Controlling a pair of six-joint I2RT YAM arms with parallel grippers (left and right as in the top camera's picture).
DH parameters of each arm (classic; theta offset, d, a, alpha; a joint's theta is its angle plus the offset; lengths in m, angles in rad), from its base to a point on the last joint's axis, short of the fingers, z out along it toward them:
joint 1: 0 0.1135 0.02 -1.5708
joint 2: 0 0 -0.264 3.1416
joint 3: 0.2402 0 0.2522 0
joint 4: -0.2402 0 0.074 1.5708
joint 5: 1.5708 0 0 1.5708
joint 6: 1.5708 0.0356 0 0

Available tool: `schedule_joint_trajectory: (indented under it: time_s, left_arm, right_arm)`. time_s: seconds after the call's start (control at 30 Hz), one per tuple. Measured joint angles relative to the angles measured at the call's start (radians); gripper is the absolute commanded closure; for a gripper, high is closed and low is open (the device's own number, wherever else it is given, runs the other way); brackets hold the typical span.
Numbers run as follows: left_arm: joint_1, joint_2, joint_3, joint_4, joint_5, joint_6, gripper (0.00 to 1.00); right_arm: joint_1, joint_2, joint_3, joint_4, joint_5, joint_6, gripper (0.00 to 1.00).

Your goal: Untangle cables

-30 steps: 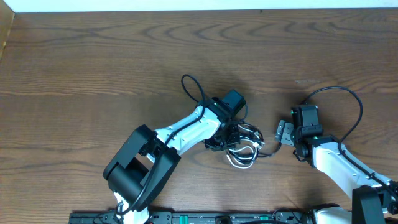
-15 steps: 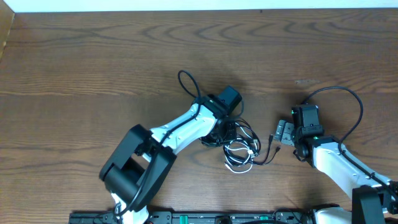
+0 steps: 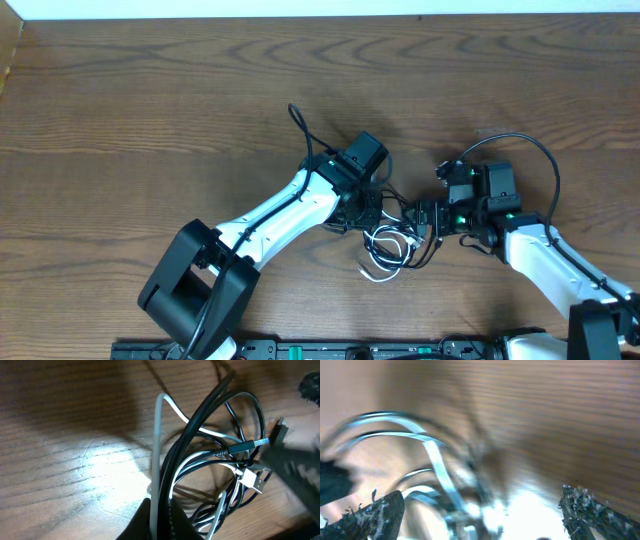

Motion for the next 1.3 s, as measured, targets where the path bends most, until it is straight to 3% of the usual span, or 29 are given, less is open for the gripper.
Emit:
schedule_joint_trajectory:
  time_s: [0.2, 0.4, 0.6, 0.9, 1.13, 1.3]
  left_arm:
    - [0.0, 0.0, 0.0, 0.004, 0.006, 0.031, 0.92]
    - [0.0, -0.029, 0.0, 0.005, 0.065, 0.094, 0.92]
    - [0.0, -0.169, 0.001, 0.005, 0.118, 0.116, 0.92]
    - [0.0, -0.305, 0.004, 0.053, 0.24, 0.127, 0.92]
    - [0.0, -0.32, 0.004, 0.094, 0.312, 0.126, 0.92]
    - [0.0, -0.32, 0.004, 0.121, 0.344, 0.101, 0.92]
  right_arm:
    - [0.006, -0.019, 0.009, -0.071, -0.101, -0.053, 0.07]
    - [0.076, -0.019, 0.01, -0.129, -0.003, -0.074, 0.09]
    - [0.13, -0.019, 0.01, -0.127, 0.129, -0.075, 0.11]
    - [0.139, -0.019, 0.01, -0.127, 0.213, -0.074, 0.14]
    - [0.139, -0.019, 0.009, -0.128, 0.217, -0.059, 0.04]
    - [0.139, -0.019, 0.009, -0.118, 0.144, -0.053, 0.08]
